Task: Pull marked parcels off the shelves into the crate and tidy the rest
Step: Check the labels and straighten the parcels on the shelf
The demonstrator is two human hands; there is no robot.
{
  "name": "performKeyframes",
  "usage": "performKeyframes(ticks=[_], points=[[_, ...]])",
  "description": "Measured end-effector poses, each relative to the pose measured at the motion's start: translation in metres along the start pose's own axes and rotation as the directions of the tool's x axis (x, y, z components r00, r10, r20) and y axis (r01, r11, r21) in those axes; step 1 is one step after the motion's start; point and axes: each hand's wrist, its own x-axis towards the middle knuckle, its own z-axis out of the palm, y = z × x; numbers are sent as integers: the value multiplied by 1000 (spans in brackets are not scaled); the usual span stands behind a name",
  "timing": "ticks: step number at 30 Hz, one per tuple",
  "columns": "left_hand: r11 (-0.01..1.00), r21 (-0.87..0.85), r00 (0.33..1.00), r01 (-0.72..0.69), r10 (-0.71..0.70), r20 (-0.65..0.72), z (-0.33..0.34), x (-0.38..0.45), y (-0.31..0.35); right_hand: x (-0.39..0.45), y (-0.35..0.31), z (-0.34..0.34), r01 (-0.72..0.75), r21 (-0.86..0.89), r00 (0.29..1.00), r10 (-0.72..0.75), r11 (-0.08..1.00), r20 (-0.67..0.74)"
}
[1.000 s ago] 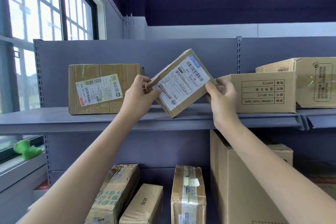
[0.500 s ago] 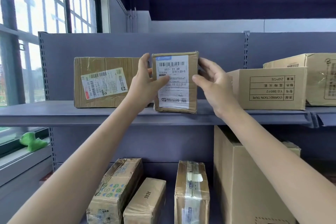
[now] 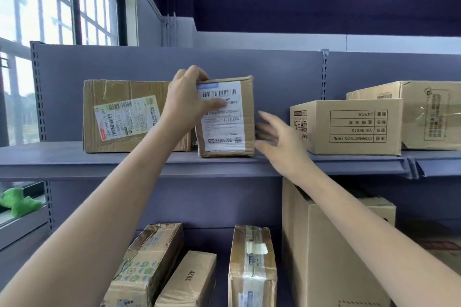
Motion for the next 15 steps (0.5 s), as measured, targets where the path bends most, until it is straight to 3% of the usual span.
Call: performKeyframes(ticks=[2, 5, 11, 15], points=[[1000, -25, 995, 18, -20, -96, -3, -1, -2, 2, -3, 1, -40, 95, 996, 47, 995, -73], [989, -121, 978, 85, -106, -180, -5, -7, -10, 5, -4, 4, -104, 67, 978, 114, 992, -173], [933, -299, 944, 199, -265, -198, 0, -20, -24, 14, 3, 13, -196, 297, 946, 260, 935, -194], [864, -427, 935, 265, -338, -104, 3, -27, -20, 20, 1, 16, -226, 481, 943, 315, 847, -110]])
